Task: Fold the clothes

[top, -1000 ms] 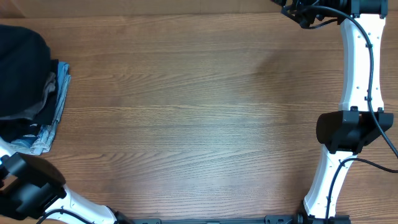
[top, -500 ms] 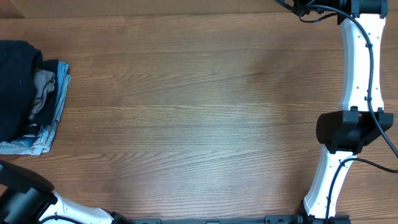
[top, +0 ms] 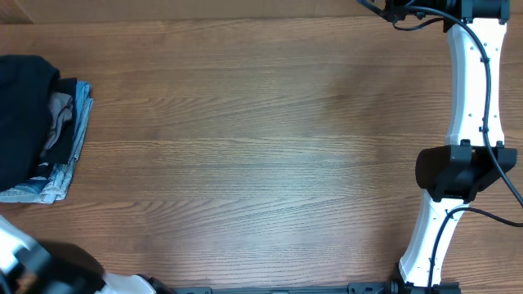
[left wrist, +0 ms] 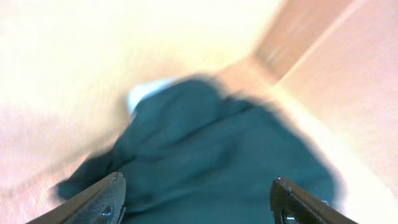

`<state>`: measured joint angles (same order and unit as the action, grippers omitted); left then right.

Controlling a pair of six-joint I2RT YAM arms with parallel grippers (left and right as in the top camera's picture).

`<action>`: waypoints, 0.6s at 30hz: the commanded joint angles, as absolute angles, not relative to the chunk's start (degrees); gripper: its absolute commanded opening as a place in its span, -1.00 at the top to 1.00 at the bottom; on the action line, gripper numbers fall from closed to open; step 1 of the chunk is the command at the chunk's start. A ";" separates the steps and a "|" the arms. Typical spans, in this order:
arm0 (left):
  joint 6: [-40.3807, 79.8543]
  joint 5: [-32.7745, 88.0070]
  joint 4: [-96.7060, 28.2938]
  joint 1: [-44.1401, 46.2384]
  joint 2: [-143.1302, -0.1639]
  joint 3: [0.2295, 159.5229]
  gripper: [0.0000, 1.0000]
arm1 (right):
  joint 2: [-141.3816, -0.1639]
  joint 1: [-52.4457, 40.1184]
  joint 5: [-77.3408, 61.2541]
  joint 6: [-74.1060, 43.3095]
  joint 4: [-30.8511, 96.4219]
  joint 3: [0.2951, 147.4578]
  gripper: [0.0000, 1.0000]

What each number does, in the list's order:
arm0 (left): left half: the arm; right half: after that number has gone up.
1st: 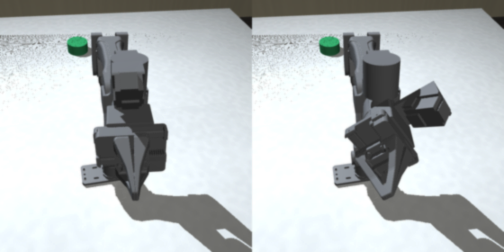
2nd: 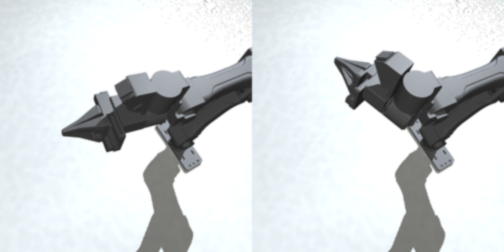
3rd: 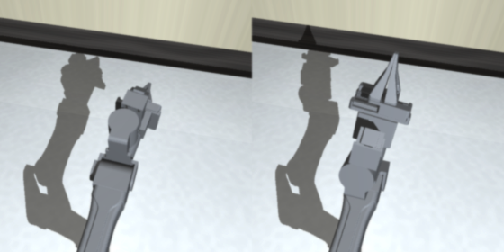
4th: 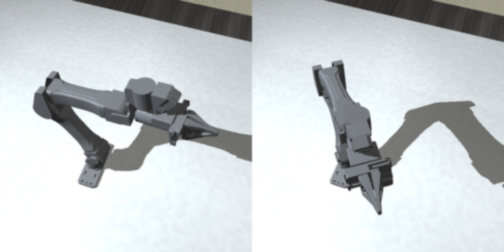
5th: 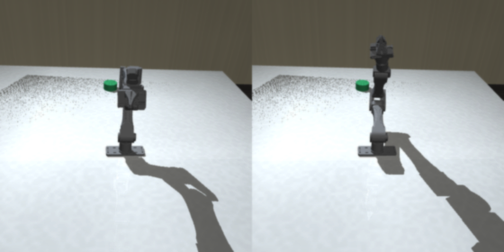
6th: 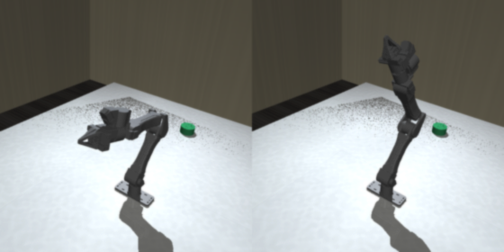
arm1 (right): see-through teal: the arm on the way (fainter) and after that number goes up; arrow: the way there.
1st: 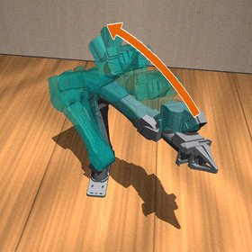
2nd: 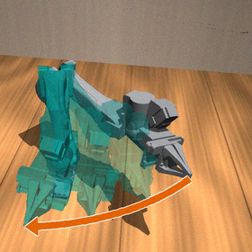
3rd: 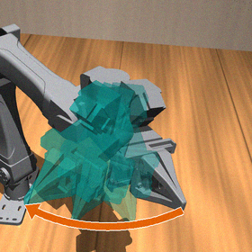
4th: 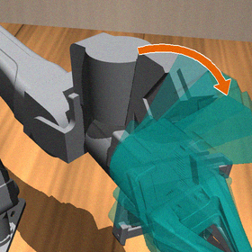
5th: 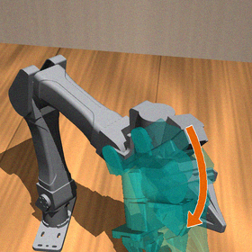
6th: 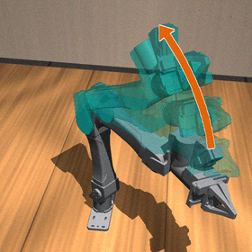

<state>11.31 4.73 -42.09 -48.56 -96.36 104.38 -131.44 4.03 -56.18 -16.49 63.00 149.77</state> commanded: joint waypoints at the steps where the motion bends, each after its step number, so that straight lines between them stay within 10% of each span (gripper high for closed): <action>1: 6.87 5.98 -41.36 -45.93 -88.64 104.84 -0.58 | -128.88 4.25 -57.06 -16.01 62.87 150.02 -1.00; 4: 2.63 5.45 -43.57 -44.40 -89.71 104.36 -0.36 | -128.88 4.25 -57.06 -15.99 62.85 150.02 -1.00; 8: 2.15 -0.14 -47.33 -44.23 -96.53 104.09 0.87 | -128.88 4.25 -56.66 -16.01 63.05 150.02 -1.00; 18: 6.83 -9.67 -46.11 -44.23 -112.33 104.09 0.92 | -128.88 4.19 -56.69 -16.03 66.72 150.02 -1.00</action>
